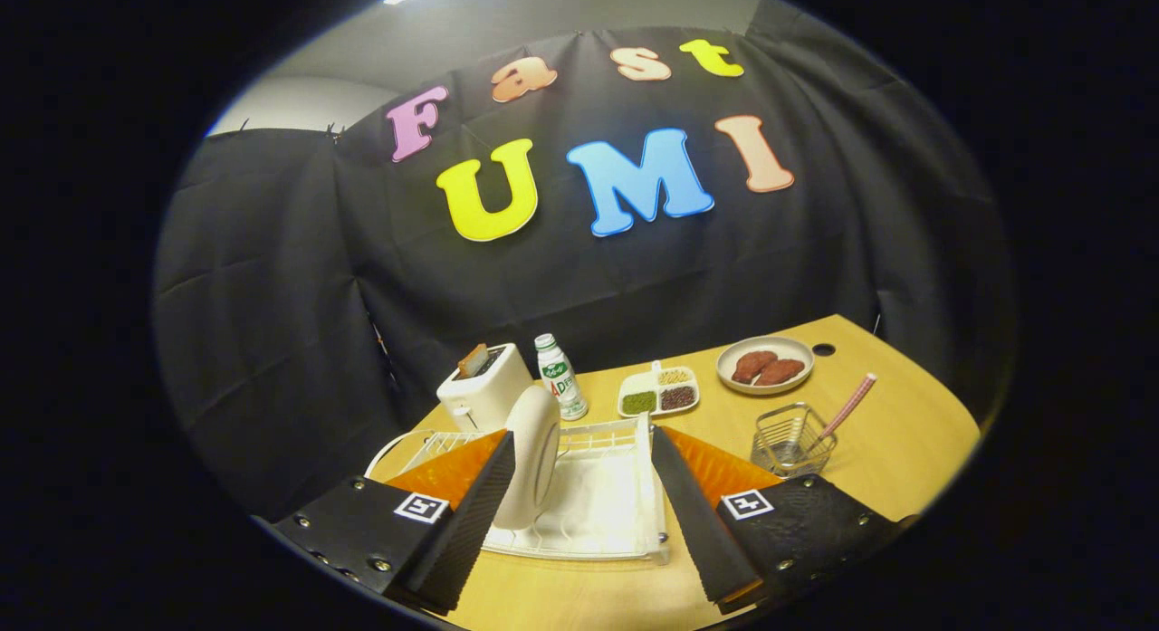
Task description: Take the plate from the dish rack, then take the spoon from the basket and place it into the plate.
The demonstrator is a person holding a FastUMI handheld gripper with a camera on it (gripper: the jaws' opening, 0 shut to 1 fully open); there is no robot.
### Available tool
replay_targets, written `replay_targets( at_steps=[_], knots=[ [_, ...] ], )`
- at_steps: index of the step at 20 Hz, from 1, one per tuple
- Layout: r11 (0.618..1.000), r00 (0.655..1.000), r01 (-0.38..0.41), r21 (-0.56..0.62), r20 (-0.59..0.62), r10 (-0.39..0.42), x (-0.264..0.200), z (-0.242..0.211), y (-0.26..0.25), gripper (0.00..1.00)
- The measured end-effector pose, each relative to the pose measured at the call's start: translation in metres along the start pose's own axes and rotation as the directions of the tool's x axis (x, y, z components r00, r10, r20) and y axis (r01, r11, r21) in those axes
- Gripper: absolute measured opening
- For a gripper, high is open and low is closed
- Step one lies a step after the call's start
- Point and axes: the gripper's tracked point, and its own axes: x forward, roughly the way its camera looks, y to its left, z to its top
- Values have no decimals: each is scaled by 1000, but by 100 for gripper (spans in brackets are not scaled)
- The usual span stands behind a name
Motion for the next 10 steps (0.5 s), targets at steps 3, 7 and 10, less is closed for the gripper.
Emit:
replay_targets(
  at_steps=[3,7,10],
  knots=[
    [1000,998,-22,20,-52,23,32,-13,19,92],
    [997,994,-25,70,-102,32,68,-25,33,91],
    [994,988,-2,113,-152,19,88,-39,37,84]
  ],
)
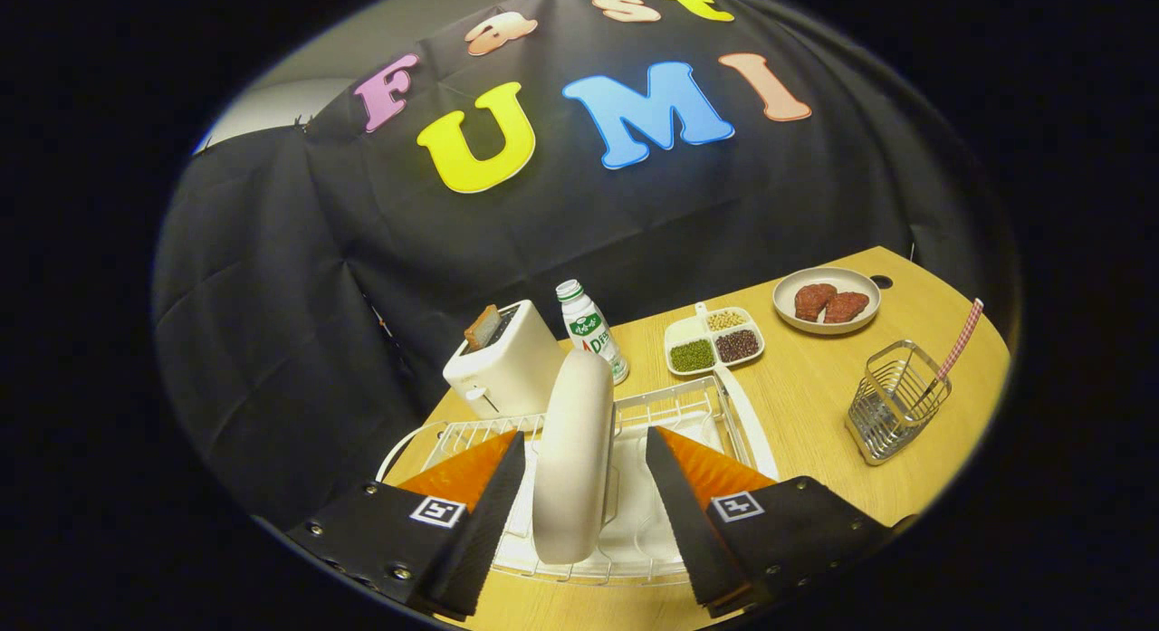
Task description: Take the plate from the dish rack, then take the spoon from the basket and place it into the plate.
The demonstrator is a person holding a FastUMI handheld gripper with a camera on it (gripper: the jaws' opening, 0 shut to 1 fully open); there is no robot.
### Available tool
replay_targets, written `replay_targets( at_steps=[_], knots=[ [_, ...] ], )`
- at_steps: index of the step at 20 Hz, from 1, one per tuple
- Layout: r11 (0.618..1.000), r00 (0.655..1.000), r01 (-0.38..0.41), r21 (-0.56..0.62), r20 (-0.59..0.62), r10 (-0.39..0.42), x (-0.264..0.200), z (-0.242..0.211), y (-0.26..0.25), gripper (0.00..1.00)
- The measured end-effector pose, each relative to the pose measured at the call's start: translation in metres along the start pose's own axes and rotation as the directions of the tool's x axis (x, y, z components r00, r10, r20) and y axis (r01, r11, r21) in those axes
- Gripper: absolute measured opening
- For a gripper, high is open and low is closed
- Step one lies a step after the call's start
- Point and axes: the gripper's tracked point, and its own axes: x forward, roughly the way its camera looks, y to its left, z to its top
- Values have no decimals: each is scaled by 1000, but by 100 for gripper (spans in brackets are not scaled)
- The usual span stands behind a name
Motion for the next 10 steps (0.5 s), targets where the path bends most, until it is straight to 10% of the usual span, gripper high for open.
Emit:
replay_targets(
  at_steps=[10],
  knots=[
    [990,978,137,-20,-159,-138,29,-26,2,46]
  ],
)
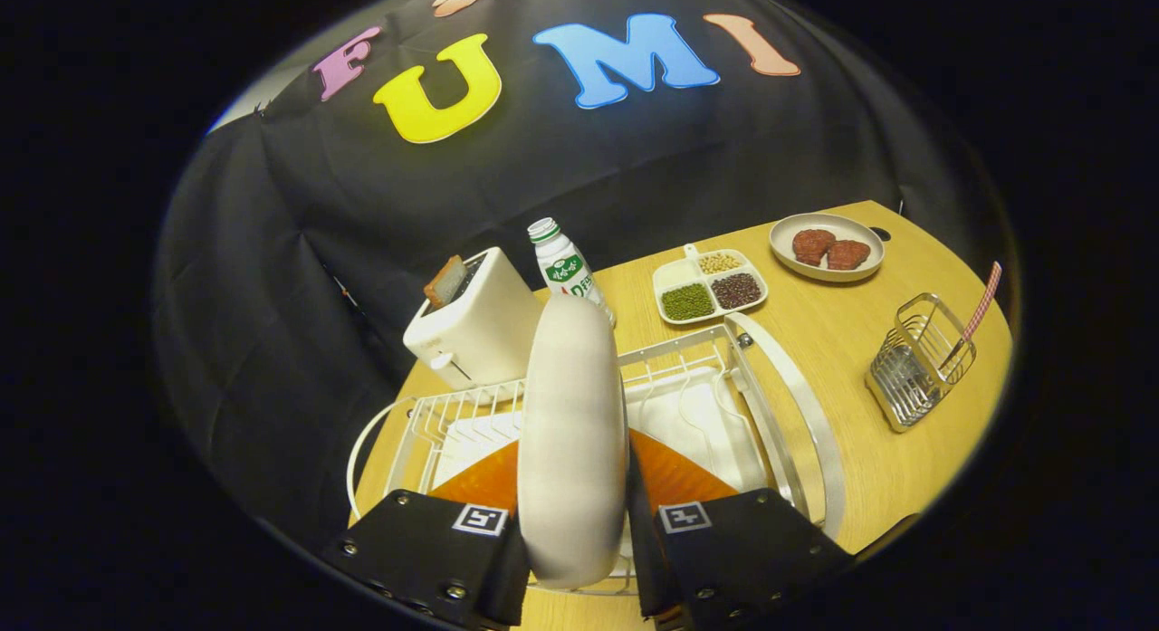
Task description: Take the plate from the dish rack, then take the spoon from the basket and place it into the plate.
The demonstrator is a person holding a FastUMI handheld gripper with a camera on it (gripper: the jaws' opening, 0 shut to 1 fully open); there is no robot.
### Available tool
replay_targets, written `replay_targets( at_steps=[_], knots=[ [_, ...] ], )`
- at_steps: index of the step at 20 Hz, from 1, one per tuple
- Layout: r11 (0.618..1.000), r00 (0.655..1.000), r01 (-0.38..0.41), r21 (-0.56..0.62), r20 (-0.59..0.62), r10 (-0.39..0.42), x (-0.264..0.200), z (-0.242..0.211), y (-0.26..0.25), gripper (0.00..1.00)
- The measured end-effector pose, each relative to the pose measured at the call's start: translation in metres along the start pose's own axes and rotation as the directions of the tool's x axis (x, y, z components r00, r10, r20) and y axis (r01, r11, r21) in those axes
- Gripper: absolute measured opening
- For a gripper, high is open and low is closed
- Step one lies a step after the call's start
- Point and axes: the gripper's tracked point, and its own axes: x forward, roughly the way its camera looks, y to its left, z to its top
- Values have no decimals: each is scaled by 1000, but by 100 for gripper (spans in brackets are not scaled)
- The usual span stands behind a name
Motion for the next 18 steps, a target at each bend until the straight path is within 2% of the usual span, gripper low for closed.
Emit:
replay_targets(
  at_steps=[5,8,11,13,16,18],
  knots=[
    [981,982,184,-64,-24,-186,1,0,-15,35],
    [944,950,308,-121,-19,-313,-9,2,-21,30],
    [907,924,375,-191,5,-381,-15,10,-14,30],
    [869,910,410,-276,56,-412,-21,22,-4,30],
    [783,887,457,-421,151,-437,-29,41,9,29],
    [739,877,478,-476,218,-427,-37,56,20,30]
  ],
)
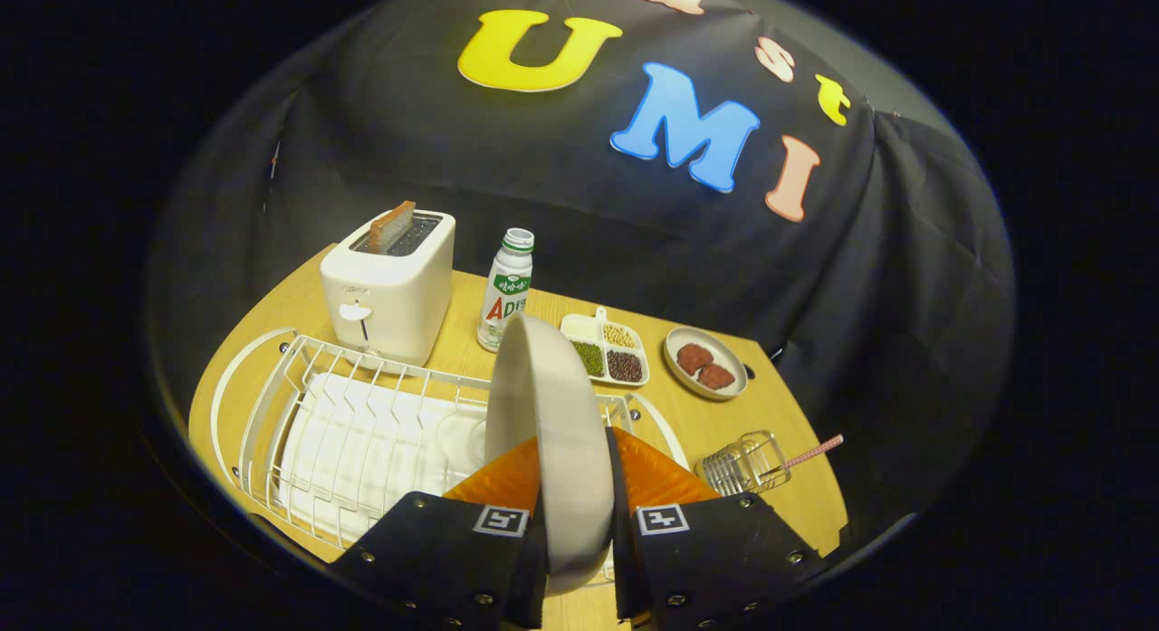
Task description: Take the plate from the dish rack, then take the spoon from the basket and place it into the plate.
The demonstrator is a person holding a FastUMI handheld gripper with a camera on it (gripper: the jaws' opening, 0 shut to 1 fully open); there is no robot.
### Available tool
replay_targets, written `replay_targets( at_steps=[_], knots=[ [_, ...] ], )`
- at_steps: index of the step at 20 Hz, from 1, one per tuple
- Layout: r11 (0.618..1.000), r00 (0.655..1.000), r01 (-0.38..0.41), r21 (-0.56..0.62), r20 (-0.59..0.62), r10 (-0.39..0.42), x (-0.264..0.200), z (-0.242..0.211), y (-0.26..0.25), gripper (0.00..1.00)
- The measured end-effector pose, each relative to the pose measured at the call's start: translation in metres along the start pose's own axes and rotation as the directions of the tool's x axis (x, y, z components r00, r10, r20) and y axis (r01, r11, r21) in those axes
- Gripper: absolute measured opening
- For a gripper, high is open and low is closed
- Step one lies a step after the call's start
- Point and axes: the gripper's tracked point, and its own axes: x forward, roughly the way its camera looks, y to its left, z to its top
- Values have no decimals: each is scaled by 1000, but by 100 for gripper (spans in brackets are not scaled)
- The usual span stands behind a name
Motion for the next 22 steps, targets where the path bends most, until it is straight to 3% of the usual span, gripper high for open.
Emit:
replay_targets(
  at_steps=[2,3,4,10,11,15,22],
  knots=[
    [999,999,26,-33,36,-25,-13,14,-4,29],
    [999,999,6,-52,44,-3,2,9,-1,21],
    [998,999,14,-60,43,-11,-12,9,-1,13],
    [998,998,51,-37,-26,-52,-5,-6,-25,13],
    [997,998,59,-52,-32,-60,0,-8,-33,2],
    [991,994,96,-91,-48,-101,4,-10,-32,2],
    [951,986,167,-259,20,-168,-8,1,-25,2]
  ],
)
